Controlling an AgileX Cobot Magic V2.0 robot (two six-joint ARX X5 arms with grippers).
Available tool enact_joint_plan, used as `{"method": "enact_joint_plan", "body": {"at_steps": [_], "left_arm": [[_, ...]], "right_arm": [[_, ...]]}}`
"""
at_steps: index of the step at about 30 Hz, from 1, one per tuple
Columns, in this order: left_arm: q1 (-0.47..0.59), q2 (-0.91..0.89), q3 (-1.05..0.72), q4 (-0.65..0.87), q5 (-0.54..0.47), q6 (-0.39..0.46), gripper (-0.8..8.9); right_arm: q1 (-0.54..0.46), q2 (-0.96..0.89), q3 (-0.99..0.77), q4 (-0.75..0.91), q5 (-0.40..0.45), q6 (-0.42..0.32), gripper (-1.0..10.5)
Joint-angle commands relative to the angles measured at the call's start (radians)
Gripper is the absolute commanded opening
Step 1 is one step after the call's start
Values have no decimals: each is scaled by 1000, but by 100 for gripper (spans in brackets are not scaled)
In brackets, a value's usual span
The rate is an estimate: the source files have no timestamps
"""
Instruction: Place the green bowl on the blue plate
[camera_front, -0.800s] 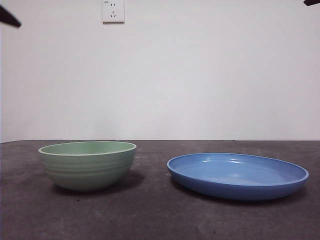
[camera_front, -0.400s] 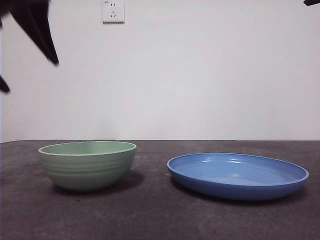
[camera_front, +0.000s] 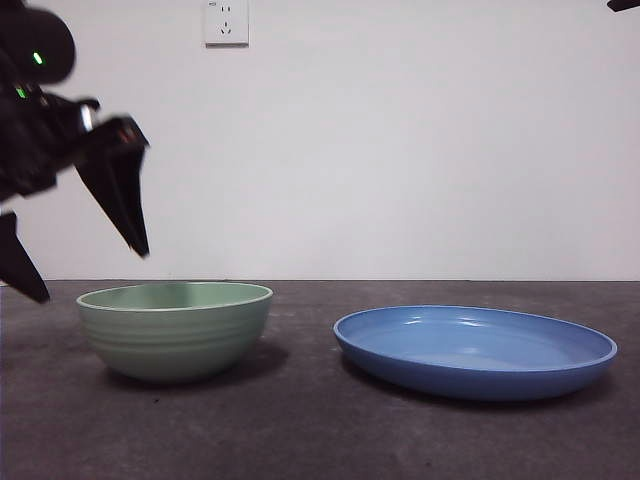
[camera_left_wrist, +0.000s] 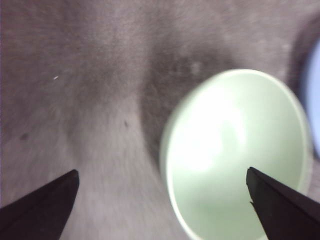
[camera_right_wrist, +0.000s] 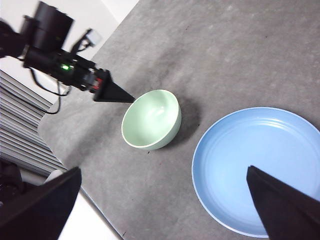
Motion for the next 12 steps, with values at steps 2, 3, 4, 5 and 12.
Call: {"method": "enact_joint_plan", "body": {"at_steps": [2,3,4,5,12], "left_arm": [[-27,67,24,29,-56,13,621],[-34,76,24,33,-68,13,621],[-42,86,24,37,-76,12,621],[-48,92,24,40,-78,13,619],[-79,102,24,40,-78,12,367]], "right_arm": [[4,6,19,6,-1,-12,612],[4,6,19,6,0,-12,612],[4,6,19,6,0,-12,612],[4,6,19,6,0,-12,612],[4,6,19,6,1,-12,612]]}}
